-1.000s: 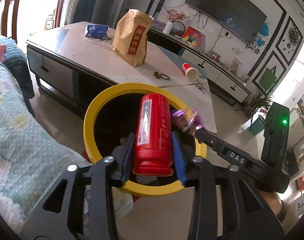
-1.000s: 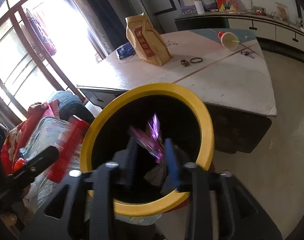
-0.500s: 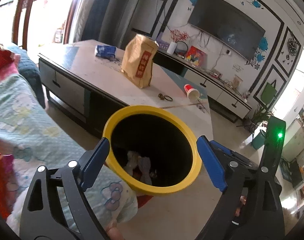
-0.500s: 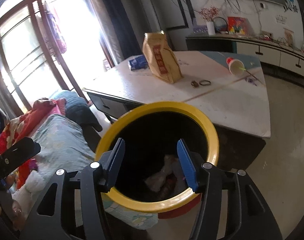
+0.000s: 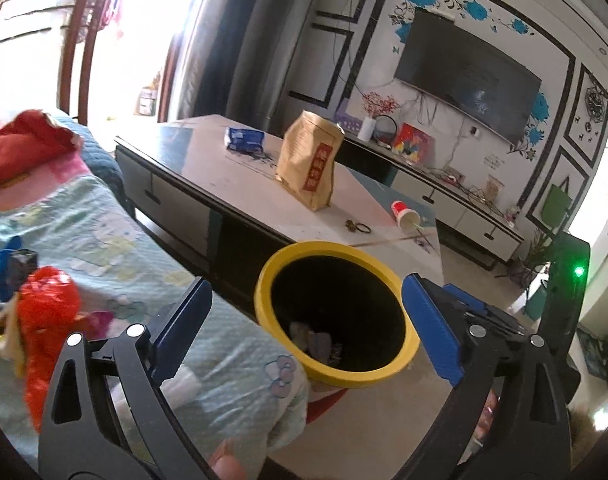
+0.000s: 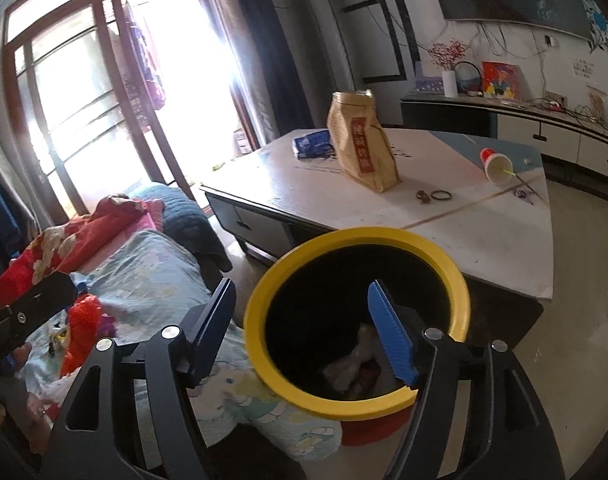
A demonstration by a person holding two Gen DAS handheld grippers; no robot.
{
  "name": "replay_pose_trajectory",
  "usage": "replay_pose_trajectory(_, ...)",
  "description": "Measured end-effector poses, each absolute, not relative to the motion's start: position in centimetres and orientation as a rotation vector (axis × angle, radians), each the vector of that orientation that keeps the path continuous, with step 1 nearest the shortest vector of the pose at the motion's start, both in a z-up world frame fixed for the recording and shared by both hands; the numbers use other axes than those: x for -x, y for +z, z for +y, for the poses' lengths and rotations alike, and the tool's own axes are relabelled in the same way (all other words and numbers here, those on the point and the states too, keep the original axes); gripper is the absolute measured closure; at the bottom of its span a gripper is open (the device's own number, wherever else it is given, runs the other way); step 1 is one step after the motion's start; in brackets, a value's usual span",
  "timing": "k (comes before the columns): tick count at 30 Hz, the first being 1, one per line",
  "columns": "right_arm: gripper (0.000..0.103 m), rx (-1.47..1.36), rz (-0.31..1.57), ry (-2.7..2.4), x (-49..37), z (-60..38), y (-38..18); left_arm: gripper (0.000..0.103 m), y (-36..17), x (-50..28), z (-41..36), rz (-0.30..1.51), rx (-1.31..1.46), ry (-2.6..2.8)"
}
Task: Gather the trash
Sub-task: 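Move both tools back toward the remaining trash on the bed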
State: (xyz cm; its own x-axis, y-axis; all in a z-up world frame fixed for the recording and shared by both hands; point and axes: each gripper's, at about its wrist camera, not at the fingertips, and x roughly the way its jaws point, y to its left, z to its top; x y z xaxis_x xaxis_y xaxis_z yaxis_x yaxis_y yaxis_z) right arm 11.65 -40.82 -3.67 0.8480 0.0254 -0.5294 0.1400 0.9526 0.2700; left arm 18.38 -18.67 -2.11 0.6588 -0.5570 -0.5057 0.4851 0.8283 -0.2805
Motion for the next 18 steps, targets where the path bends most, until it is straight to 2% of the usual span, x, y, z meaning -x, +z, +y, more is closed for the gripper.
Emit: replay_pose_trajectory(18,0.032,-0.236,0.563,0.034,-11.3,-35.3,-2.5,0.015,-1.2,-16.0,-12.3,0.553,0.157,-0.470)
